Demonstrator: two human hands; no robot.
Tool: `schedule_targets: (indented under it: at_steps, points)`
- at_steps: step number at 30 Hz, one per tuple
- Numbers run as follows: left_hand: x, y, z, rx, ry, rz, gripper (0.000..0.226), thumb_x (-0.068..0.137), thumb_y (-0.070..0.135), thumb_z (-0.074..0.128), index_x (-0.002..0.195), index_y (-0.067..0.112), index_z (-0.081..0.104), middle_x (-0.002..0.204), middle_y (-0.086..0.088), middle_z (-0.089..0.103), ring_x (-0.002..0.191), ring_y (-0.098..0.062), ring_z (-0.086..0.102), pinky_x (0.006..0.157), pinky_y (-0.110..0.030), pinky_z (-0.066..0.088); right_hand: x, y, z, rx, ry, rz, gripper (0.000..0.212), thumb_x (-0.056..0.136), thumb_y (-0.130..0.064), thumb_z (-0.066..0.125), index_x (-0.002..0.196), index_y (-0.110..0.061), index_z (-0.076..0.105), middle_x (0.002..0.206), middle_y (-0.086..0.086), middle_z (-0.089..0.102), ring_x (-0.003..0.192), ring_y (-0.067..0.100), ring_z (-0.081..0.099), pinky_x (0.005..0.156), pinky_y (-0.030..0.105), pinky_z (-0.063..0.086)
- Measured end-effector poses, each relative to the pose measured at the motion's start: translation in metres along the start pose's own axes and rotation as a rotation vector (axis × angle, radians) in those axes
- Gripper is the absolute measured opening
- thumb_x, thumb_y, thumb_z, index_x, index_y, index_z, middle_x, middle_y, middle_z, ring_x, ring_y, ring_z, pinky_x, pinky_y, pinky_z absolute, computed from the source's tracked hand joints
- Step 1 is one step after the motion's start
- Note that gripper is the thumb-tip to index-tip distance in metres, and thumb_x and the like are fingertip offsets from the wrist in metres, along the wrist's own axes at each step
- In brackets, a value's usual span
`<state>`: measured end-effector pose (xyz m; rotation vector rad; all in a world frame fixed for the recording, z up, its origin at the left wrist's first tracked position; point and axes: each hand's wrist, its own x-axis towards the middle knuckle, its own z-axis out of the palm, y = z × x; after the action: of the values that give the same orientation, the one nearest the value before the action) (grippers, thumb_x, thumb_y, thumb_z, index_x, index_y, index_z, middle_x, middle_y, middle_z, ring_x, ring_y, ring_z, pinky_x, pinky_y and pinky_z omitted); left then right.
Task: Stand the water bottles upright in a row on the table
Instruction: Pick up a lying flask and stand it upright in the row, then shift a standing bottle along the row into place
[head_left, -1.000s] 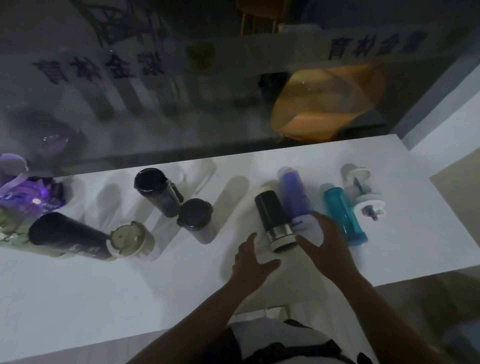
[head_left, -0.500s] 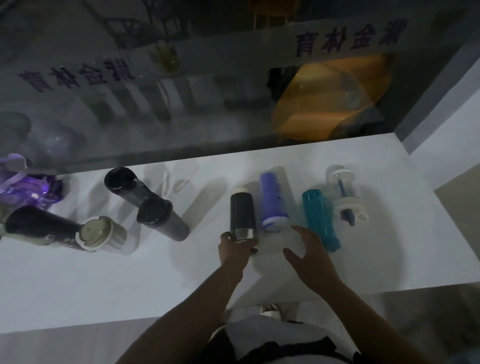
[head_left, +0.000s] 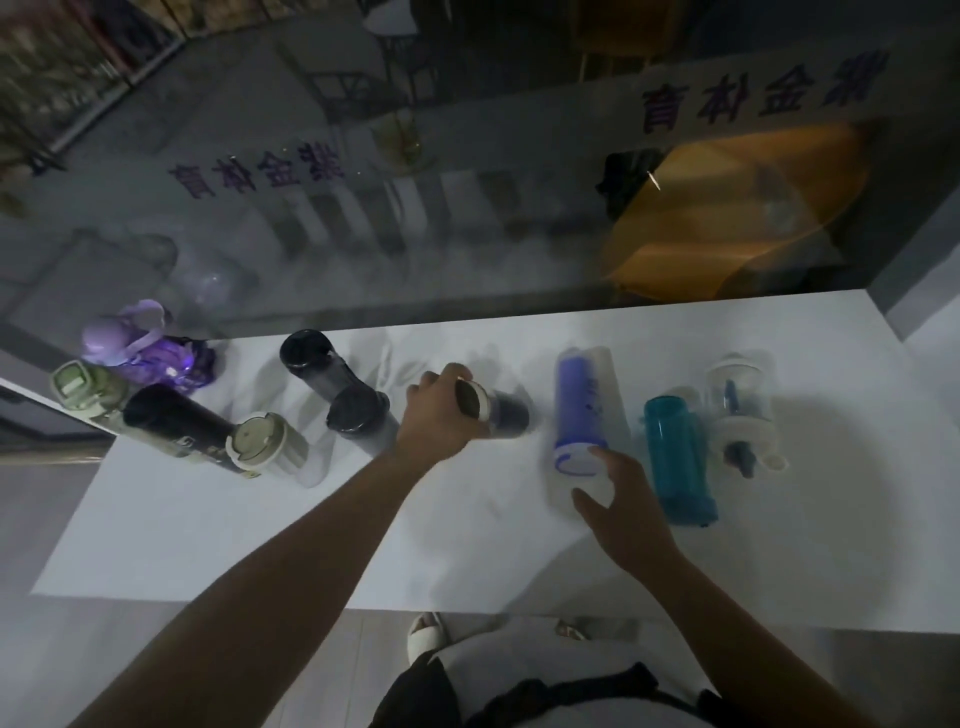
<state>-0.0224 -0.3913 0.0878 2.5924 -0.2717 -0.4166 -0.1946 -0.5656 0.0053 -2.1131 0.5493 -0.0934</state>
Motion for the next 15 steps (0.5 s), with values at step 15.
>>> schedule_targets:
  at_steps: [15]
  points:
    - [0.055, 0.024, -0.045, 0.432, -0.233, 0.110, 0.062, 0.065, 0.021, 0.079, 0.120, 0.028, 0.052, 0.117, -0.002, 0.056, 0.106, -0.027, 0.054, 0.074, -0.032, 0.051, -0.022, 0.027, -0.017, 0.033, -0.010, 0.141, 0.056, 0.088, -0.030, 0.066, 0.139, -0.021, 0.043, 0.141, 0.003, 0.046, 0.130, 0.017, 0.042, 0.109, 0.035, 0.035]
